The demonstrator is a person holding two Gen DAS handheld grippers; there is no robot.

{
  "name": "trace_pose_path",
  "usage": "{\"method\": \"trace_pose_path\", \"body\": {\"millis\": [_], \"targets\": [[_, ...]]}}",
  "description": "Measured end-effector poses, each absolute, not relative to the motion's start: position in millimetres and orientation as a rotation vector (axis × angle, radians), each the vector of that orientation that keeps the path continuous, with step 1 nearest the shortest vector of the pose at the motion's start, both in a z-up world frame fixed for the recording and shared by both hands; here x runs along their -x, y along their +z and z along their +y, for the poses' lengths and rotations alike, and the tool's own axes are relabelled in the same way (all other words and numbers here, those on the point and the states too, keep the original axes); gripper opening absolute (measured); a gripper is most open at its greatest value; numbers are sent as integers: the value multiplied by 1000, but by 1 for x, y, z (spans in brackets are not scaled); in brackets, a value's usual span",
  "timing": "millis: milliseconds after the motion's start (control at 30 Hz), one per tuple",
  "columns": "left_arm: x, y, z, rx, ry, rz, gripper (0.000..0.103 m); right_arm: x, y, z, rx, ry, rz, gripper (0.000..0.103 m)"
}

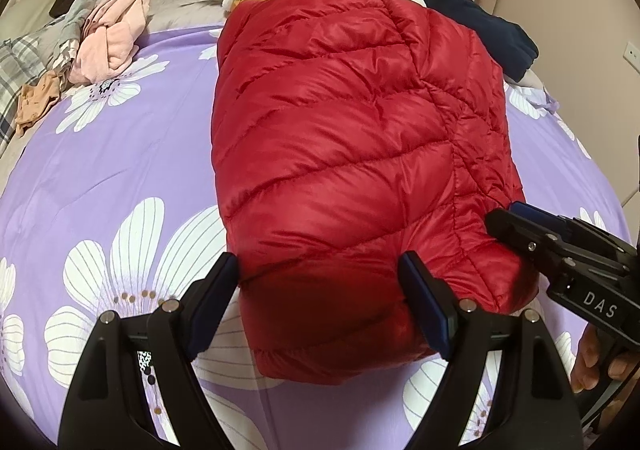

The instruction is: Fold large clothes

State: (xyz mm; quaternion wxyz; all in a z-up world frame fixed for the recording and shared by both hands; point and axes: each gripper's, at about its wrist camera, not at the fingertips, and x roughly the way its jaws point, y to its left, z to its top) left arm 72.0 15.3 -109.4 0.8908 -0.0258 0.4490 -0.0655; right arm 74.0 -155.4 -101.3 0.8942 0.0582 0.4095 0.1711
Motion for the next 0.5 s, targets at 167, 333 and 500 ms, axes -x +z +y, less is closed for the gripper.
{"method": "trace_pose_path", "body": {"millis": [167, 333, 500], "targets": [[-68, -109, 15, 55, -131, 941, 83, -72, -104, -157, -125, 357, 858, 42], [-64, -110, 15, 61, -125, 950, 83, -71, -104, -157, -137, 353, 864, 42], [-53, -103, 15, 52, -112, 949, 82, -59, -97, -158, -128, 347, 860, 42]]}}
